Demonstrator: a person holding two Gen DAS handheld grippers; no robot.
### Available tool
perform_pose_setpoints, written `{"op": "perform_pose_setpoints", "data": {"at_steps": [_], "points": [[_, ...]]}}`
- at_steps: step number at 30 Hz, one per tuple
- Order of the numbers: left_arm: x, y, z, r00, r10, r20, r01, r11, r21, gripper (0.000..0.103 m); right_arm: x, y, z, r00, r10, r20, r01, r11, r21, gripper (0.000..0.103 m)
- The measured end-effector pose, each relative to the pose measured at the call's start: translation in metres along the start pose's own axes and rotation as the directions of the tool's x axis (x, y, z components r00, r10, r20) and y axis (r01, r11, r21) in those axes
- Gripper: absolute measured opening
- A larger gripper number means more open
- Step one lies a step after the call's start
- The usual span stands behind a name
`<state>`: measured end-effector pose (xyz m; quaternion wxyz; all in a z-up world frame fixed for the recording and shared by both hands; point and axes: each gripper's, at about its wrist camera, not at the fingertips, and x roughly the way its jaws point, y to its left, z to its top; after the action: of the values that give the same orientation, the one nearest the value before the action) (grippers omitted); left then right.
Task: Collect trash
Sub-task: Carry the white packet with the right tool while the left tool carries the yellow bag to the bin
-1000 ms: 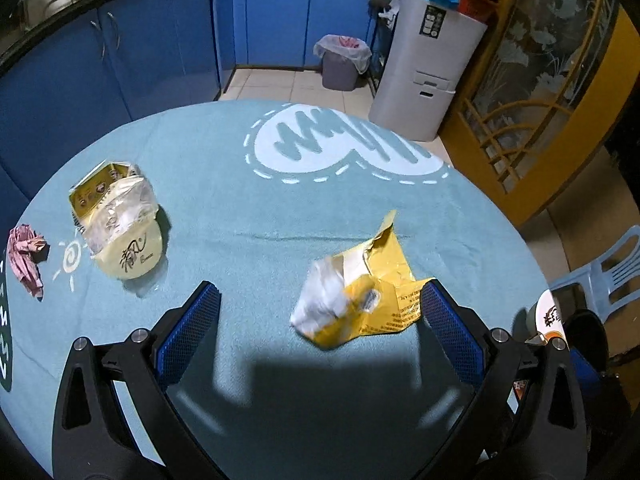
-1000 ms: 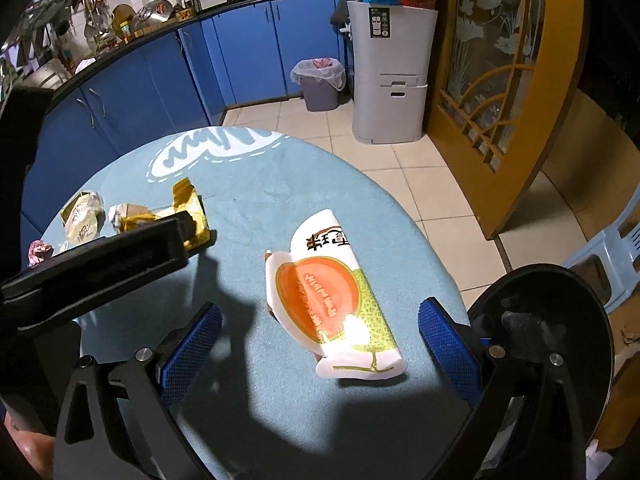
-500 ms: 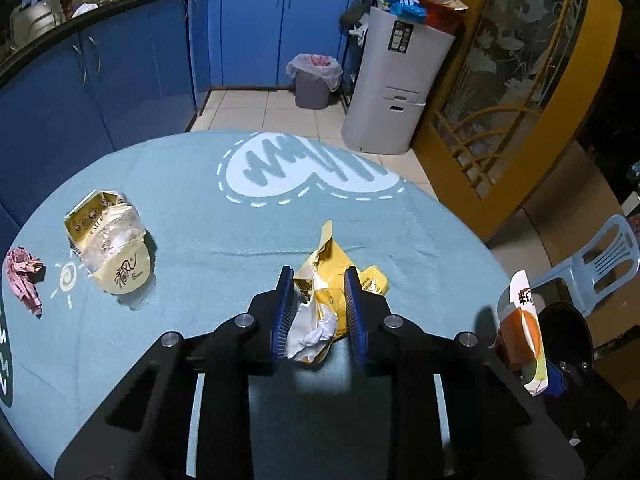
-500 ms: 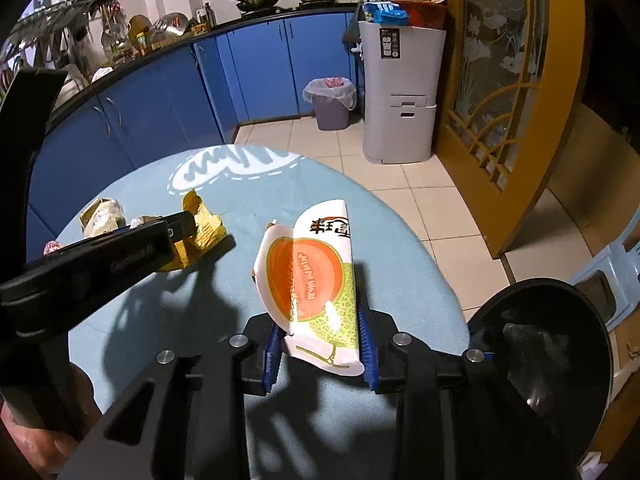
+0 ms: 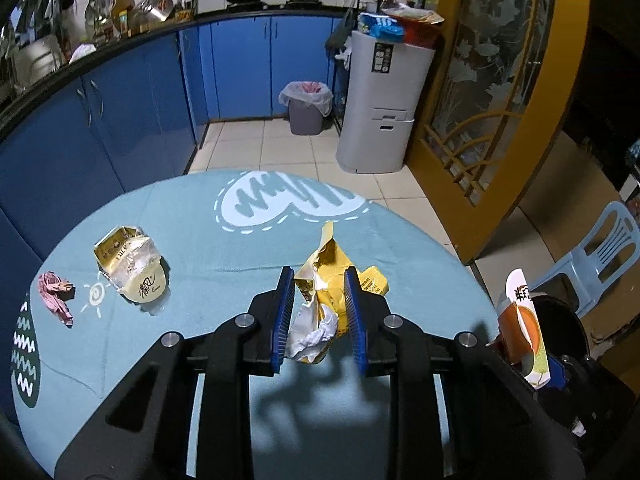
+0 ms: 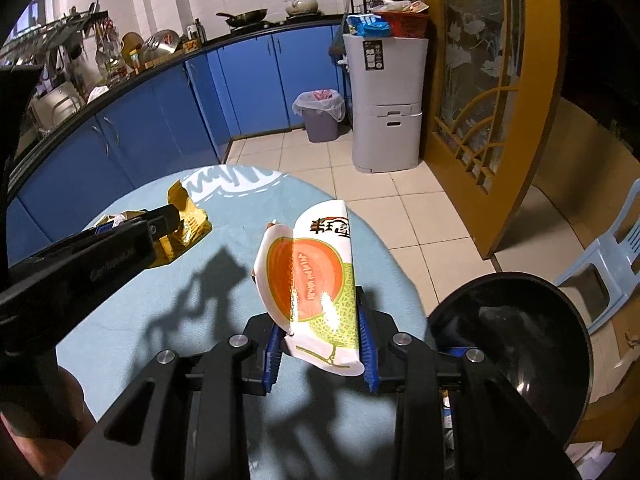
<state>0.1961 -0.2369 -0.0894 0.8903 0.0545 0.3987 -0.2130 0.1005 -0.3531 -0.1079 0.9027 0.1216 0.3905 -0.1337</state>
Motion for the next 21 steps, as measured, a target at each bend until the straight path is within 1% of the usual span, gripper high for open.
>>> {"op": "perform_pose_setpoints", "data": {"at_steps": [9, 14, 21], "points": [[-0.025, -0.024, -0.007, 0.999, -0.009, 0.034, 0.007, 0.999, 0.043, 0.027, -0.025, -0.017, -0.006, 0.999, -0.012, 0.042, 0.010, 0.999, 0.039, 0.031], [-0.036, -0.039, -0.010, 0.999, -0.017, 0.050, 0.014, 0.998, 0.068, 0.027, -0.039, -0.033, -0.009, 0.998, -0.025, 0.062, 0.021, 0.998, 0.066, 0.031], [-0.047, -0.073, -0.017, 0.997, -0.038, 0.061, 0.031, 0.993, 0.114, 0.027, -0.055, -0.062, -0.017, 0.996, -0.048, 0.079, 0.038, 0.992, 0.121, 0.031]]}}
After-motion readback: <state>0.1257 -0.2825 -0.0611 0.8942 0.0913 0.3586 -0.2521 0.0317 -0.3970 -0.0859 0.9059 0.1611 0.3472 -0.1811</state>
